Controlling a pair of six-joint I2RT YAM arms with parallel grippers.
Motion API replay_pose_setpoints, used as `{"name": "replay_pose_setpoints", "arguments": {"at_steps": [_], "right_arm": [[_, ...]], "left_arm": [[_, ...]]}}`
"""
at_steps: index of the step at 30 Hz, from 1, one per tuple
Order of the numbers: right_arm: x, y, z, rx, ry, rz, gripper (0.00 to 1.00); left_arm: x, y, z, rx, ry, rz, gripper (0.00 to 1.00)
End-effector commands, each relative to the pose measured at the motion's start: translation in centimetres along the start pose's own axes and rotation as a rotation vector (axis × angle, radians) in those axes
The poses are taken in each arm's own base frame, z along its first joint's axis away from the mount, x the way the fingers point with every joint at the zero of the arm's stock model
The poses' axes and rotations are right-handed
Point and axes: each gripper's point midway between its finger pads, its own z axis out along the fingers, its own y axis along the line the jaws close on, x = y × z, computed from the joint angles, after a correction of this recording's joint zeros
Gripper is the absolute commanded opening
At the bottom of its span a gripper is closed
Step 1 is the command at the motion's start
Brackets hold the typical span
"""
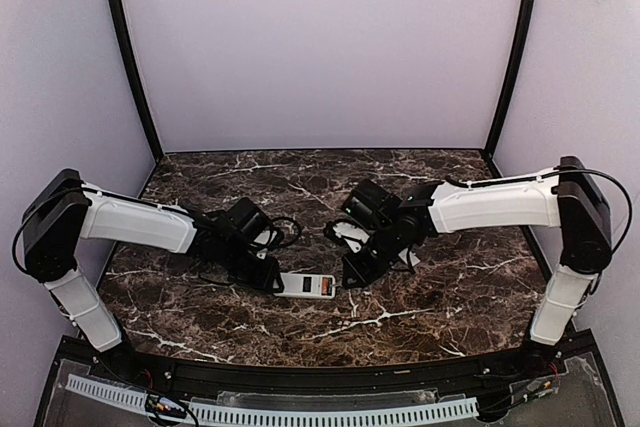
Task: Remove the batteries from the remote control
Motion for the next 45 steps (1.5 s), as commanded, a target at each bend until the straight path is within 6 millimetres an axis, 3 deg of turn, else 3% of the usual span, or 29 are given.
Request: {"name": "replay_pose_setpoints", "arguments": {"at_steps": [1, 10, 27, 38, 45], "right_arm": [[-1.9, 0.8, 0.7, -0.008, -0.036, -0.044, 0.0], [-1.9, 0.6, 1.1, -0.006, -0.041, -0.057, 0.0], [2.1, -2.2, 2.8, -0.061, -0.044, 0.038, 0.0], [3.1, -3.0, 2.6, -0.083, -0.055, 0.063, 0.0], [2.7, -3.1, 1.2, -0.08, -0.086, 0.066, 0.0]], "left_arm": [[-0.4, -0.2, 1.0, -0.006, -0.004, 0.034, 0.26], [-0.4, 0.0, 1.2, -0.014, 0.003, 0.042, 0.24], [0.1, 0.8, 1.9, -0.057, 0.034, 0.029, 0.24], [-0.1, 1.1, 1.9, -0.08, 0.039, 0.016, 0.24], [0.1, 1.5, 2.0, -0.096, 0.045, 0.013, 0.24]]}}
